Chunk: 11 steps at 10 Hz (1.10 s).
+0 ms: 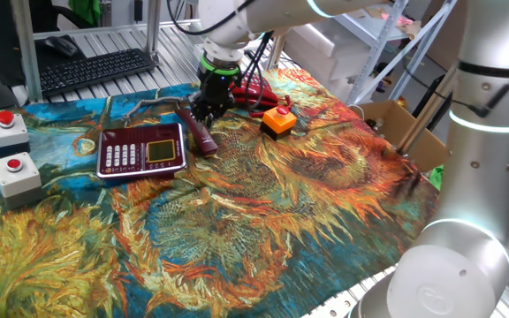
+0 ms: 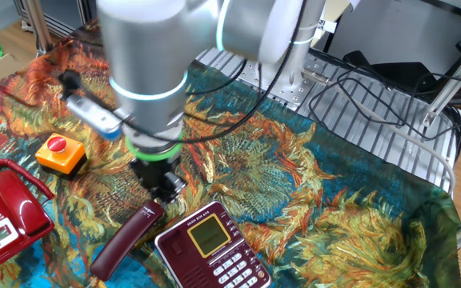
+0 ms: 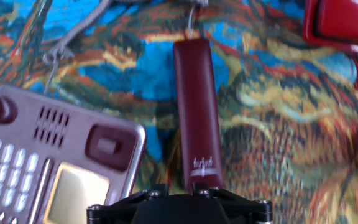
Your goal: Place the handset of the telephone on the corresponding phone cradle
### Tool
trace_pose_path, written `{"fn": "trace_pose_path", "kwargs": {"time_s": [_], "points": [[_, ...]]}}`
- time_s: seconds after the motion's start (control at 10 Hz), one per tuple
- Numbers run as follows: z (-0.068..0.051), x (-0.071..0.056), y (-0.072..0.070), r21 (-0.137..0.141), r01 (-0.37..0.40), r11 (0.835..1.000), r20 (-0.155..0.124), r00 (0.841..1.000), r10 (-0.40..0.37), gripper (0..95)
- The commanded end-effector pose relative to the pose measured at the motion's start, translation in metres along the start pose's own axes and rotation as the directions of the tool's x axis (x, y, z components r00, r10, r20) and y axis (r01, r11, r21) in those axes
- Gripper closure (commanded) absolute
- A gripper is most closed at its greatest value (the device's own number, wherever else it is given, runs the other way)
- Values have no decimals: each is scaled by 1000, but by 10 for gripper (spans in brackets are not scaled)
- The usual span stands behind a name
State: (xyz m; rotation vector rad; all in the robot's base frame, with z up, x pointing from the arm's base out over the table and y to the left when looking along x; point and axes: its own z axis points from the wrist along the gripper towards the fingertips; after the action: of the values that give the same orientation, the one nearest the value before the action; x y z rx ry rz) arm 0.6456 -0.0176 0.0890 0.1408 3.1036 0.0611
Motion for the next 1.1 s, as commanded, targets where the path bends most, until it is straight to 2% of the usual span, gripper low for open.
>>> {"fn": "trace_pose_path", "kwargs": {"time_s": [0.1,0.3,0.4,0.5,0.6,0.8,0.9,1.1], "points": [[-1,-6,-3,-8,32,999,12,999,-32,570],[-2,-7,-4,-18,40,999,18,999,-40,570],[-2,-7,-4,-19,33,999,18,999,-33,760],[-2,-7,-4,-33,65,997,33,997,-64,950],[-2,-7,-3,-37,45,998,38,998,-44,950],[-2,-7,-3,-8,28,1000,46,999,-28,950],[-2,-7,-3,0,29,1000,37,999,-29,950],[-2,-7,-3,4,21,1000,34,999,-21,950]]}}
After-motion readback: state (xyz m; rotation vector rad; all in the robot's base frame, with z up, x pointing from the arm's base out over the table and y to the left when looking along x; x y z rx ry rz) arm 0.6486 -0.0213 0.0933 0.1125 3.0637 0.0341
